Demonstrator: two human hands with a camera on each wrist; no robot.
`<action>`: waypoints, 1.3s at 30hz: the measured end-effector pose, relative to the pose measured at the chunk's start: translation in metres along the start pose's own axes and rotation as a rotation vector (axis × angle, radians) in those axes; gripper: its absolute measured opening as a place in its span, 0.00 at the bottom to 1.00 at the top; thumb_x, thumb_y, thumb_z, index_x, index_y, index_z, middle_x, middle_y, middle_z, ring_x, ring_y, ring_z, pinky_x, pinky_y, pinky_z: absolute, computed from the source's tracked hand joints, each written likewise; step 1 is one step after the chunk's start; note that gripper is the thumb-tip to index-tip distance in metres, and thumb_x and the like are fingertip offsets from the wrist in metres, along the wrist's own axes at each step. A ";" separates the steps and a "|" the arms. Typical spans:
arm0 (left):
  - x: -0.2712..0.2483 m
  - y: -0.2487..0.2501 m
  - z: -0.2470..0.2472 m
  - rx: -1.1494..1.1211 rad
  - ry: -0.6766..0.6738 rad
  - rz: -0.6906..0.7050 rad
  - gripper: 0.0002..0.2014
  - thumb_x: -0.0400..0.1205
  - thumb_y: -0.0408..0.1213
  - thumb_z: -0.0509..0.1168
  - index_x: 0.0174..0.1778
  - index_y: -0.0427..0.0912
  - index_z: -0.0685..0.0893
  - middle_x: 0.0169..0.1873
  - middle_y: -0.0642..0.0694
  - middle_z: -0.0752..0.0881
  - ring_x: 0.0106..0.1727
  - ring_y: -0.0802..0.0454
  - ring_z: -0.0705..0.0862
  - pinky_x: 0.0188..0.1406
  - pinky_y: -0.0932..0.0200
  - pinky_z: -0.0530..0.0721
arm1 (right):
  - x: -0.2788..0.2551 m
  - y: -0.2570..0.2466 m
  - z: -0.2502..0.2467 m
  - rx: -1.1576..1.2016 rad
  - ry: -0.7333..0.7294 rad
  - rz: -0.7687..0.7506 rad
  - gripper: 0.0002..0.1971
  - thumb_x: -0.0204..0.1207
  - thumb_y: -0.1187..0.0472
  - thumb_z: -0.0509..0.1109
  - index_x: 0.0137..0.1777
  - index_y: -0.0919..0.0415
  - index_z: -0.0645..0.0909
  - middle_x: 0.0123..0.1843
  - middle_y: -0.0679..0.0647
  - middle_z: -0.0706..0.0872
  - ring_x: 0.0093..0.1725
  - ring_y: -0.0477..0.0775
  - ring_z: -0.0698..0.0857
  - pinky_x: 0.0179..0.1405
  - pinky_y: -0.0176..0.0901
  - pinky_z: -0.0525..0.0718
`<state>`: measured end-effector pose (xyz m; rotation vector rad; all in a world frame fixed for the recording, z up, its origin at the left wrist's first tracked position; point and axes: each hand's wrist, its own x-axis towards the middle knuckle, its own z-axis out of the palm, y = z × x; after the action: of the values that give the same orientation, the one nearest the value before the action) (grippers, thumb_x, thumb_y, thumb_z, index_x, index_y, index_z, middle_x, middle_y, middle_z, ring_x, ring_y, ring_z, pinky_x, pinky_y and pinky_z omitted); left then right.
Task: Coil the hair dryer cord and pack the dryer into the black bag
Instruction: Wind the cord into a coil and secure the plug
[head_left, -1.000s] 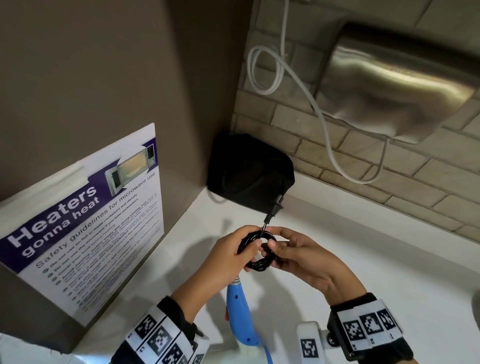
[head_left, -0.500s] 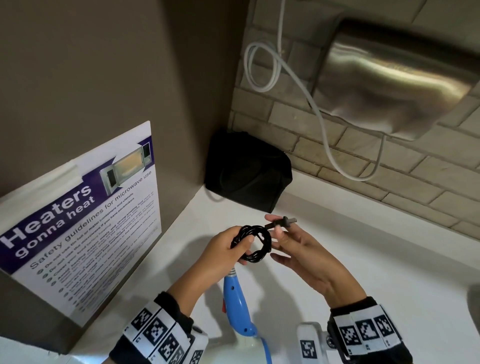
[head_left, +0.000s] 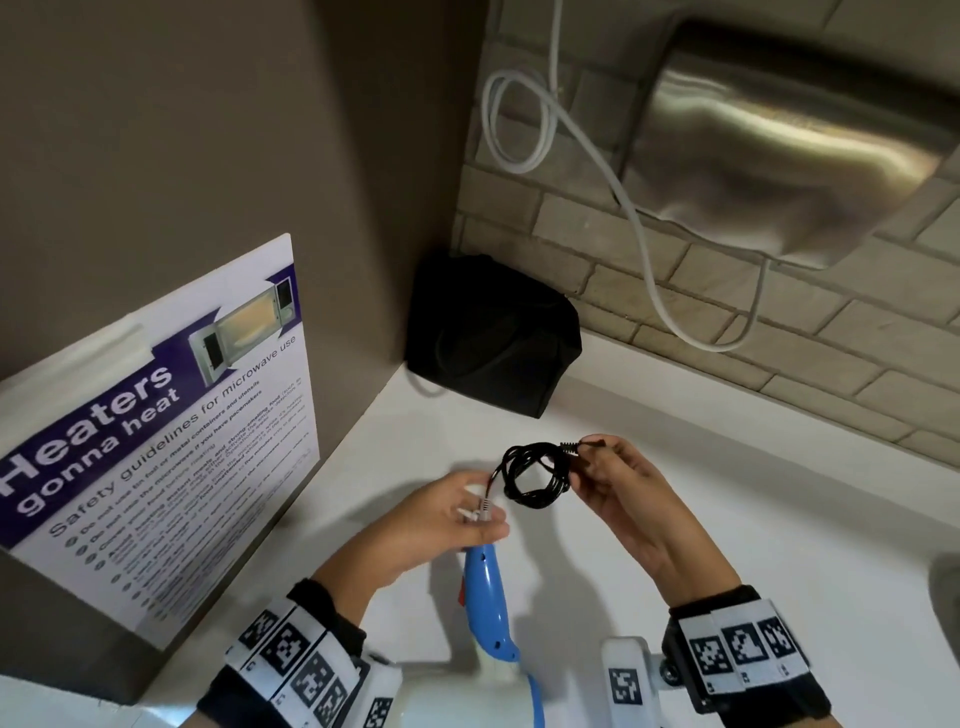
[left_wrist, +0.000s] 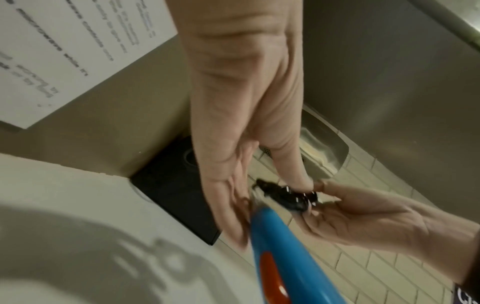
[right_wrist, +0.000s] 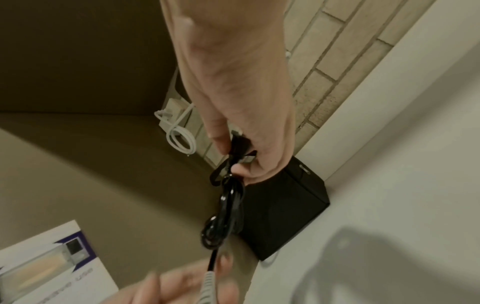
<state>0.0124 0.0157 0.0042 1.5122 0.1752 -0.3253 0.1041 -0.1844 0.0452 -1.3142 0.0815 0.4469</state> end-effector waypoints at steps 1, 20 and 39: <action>-0.001 -0.003 0.000 0.021 -0.037 -0.077 0.24 0.75 0.35 0.74 0.66 0.47 0.76 0.60 0.42 0.85 0.57 0.47 0.87 0.53 0.57 0.87 | 0.002 0.001 -0.005 0.005 0.027 -0.008 0.05 0.80 0.72 0.63 0.47 0.64 0.80 0.42 0.58 0.89 0.44 0.52 0.88 0.47 0.40 0.86; 0.062 -0.022 0.040 0.163 -0.178 -0.350 0.24 0.79 0.30 0.69 0.70 0.38 0.70 0.64 0.37 0.82 0.58 0.43 0.87 0.49 0.56 0.90 | 0.017 0.060 -0.064 -0.203 0.177 0.196 0.14 0.80 0.70 0.65 0.54 0.87 0.77 0.48 0.69 0.84 0.49 0.57 0.83 0.47 0.33 0.87; 0.061 -0.024 0.026 0.272 -0.145 -0.388 0.26 0.80 0.39 0.69 0.73 0.38 0.70 0.55 0.38 0.88 0.53 0.47 0.90 0.55 0.56 0.88 | 0.010 0.036 -0.082 -0.666 0.291 0.119 0.18 0.79 0.59 0.66 0.69 0.57 0.78 0.63 0.57 0.83 0.62 0.55 0.80 0.65 0.49 0.77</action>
<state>0.0601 -0.0171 -0.0365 1.7122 0.3200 -0.7920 0.1162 -0.2527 -0.0125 -2.0343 0.2718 0.3940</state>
